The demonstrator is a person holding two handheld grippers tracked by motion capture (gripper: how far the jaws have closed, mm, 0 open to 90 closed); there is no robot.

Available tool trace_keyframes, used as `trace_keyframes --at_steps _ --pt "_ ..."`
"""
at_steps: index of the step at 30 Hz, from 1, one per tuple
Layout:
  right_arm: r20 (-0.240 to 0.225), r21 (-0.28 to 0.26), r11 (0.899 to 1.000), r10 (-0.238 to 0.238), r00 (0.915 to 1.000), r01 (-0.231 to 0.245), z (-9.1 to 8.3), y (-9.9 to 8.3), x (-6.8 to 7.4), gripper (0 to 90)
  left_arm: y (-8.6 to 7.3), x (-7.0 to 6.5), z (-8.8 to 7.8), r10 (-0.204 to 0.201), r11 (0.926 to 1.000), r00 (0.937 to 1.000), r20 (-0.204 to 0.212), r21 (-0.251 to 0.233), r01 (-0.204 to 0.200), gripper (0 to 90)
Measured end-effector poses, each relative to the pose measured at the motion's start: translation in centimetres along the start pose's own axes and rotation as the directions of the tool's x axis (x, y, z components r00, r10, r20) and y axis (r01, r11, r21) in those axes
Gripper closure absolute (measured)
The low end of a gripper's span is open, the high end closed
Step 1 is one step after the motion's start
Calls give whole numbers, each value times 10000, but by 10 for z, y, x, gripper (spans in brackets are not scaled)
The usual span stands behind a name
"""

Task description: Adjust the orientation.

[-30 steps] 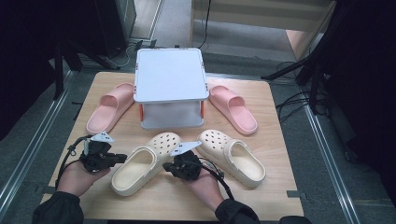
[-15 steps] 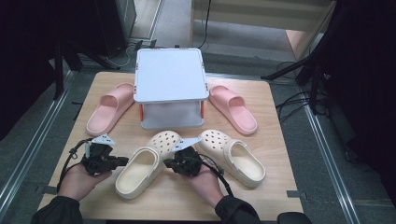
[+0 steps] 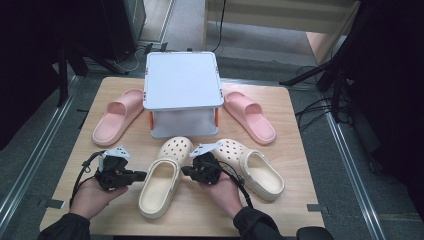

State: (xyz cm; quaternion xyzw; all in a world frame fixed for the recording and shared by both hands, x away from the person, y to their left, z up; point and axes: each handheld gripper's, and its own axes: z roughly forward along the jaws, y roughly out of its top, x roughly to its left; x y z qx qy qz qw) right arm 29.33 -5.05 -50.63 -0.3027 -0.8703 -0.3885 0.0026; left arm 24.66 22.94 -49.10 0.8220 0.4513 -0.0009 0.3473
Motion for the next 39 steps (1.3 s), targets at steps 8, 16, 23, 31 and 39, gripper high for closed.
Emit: trace_keyframes --at_steps 8,16,23,31,39 --pt "405 -47 9999 104 9991 -102 -2 2 -7 900 7 -8 8 141 9998 9999 99 111 -142 889" --pt "382 -84 9998 191 9991 -188 -4 3 -15 900 9 -12 9 225 9996 9989 415 134 -230 856" --pt "272 -337 9993 168 9995 -158 -13 3 -16 831 9 -10 -5 114 9995 9994 318 -281 -105 665" --pt "-103 -694 9976 -16 9999 8 -42 2 -16 711 11 -6 -16 4 9987 9996 284 -507 10 451" --pt "-214 -832 9965 -102 9997 84 -72 -6 -17 664 16 -3 -23 217 9981 9991 363 -576 -196 380"
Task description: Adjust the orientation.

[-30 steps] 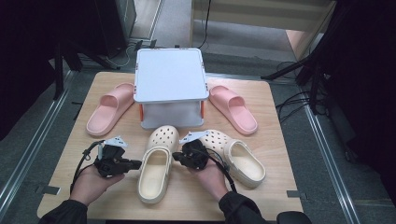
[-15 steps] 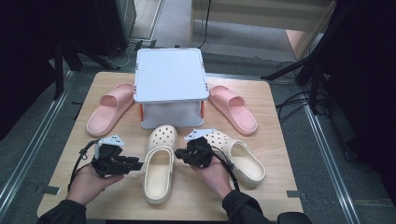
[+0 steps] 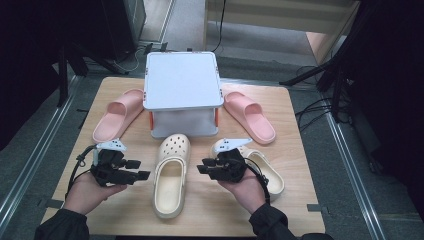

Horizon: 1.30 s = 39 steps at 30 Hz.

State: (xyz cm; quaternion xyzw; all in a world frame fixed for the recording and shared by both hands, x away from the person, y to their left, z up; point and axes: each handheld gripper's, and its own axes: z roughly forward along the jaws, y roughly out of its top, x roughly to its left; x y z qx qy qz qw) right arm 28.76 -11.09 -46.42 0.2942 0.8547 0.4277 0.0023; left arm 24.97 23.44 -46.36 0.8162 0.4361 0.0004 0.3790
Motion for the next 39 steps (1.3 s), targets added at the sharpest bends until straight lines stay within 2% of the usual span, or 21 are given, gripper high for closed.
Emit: trace_keyframes --at_steps 10,19,30,35,39 --pt "428 170 9998 -73 9991 66 -31 -16 -5 639 6 6 6 161 9995 9997 167 280 -166 338" --pt "931 255 9995 176 9955 -201 -56 -33 -12 635 13 10 10 322 9988 9987 397 362 -336 344" --pt "1748 46 9975 692 9822 -711 -89 -54 -27 627 21 13 17 439 9980 9972 611 420 -465 346" --pt "2014 43 9956 911 9753 -939 -97 -61 -33 619 24 12 21 626 9963 9955 713 548 -666 346" --pt "2205 214 9938 1021 9700 -1095 -97 -67 -38 601 26 13 23 634 9961 9953 729 573 -677 346"
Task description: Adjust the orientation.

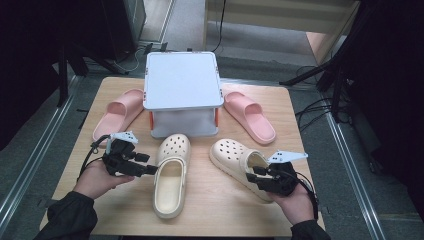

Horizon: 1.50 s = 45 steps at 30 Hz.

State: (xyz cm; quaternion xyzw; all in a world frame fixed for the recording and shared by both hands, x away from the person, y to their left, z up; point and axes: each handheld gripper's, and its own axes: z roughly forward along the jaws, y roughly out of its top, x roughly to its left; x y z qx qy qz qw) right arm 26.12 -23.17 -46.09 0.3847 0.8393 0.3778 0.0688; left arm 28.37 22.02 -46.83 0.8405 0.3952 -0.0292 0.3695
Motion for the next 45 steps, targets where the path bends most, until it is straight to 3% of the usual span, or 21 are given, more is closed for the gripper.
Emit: trace_keyframes --at_steps 11,17,24,30,35,40,45 --pt "-102 542 9984 139 9999 -133 23 0 -7 633 3 3 2 0 10000 10000 18 -4 0 355" --pt "-265 788 9967 -185 9995 205 35 2 -10 737 3 3 2 -25 10000 10000 2 -1 25 361" --pt "-123 881 9955 -329 9994 338 38 7 -5 779 4 2 2 -33 10000 10000 3 -13 33 363" --pt "11 409 9983 417 9991 -417 33 19 -3 782 4 3 2 -81 10000 10000 -31 10 81 367" --pt "133 280 9968 745 9971 -748 32 33 9 784 4 2 1 -52 9999 10000 -66 -94 51 371" --pt "149 124 9978 656 9977 -658 35 43 25 783 4 0 -2 239 9995 9997 69 -189 -238 481" --pt "250 435 9971 618 9978 -629 56 49 36 782 4 -1 -3 290 9992 9995 102 -281 -287 512"
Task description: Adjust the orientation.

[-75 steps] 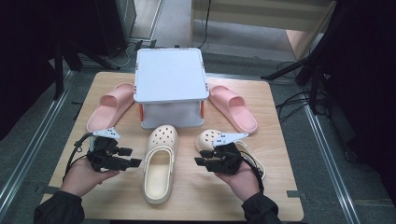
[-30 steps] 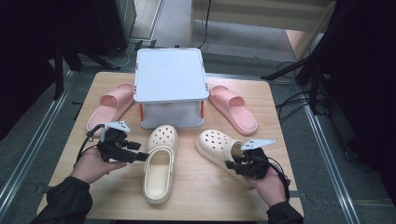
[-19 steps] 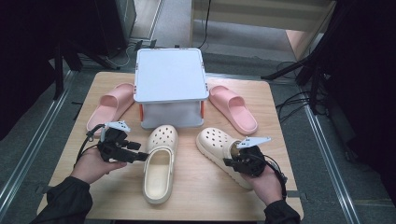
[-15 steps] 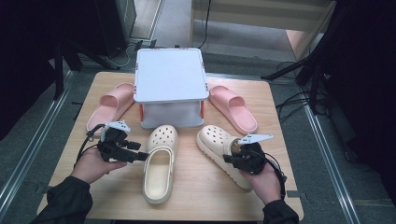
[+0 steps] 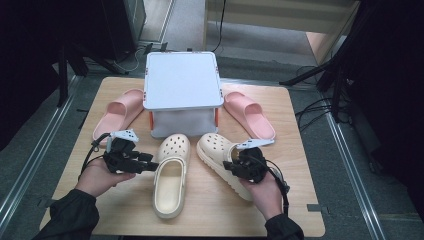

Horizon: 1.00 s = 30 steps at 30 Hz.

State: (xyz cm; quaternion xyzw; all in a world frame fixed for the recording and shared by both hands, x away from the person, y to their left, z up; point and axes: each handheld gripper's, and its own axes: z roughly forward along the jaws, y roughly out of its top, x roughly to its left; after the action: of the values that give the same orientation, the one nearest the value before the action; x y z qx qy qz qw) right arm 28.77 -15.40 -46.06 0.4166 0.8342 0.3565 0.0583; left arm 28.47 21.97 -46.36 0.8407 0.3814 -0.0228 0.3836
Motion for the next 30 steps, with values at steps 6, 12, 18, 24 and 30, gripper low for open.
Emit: trace_keyframes --at_steps 6,12,18,24,30 --pt "305 261 9996 -150 9994 142 18 -1 17 778 0 1 1 -15 10000 10000 -4 68 15 507" --pt "328 599 9978 -312 9990 292 34 -3 31 767 -1 1 1 55 10000 9999 -134 31 -54 513" --pt "82 453 9982 -402 9992 398 39 -2 39 742 -3 1 1 226 9997 9991 -369 59 -224 535" --pt "-325 144 9997 -166 9993 171 38 1 42 704 -5 -1 3 139 9998 9993 -337 118 -135 534" --pt "-619 52 9994 -342 9975 345 41 4 46 683 -11 1 4 -84 9997 9999 -95 221 87 549"
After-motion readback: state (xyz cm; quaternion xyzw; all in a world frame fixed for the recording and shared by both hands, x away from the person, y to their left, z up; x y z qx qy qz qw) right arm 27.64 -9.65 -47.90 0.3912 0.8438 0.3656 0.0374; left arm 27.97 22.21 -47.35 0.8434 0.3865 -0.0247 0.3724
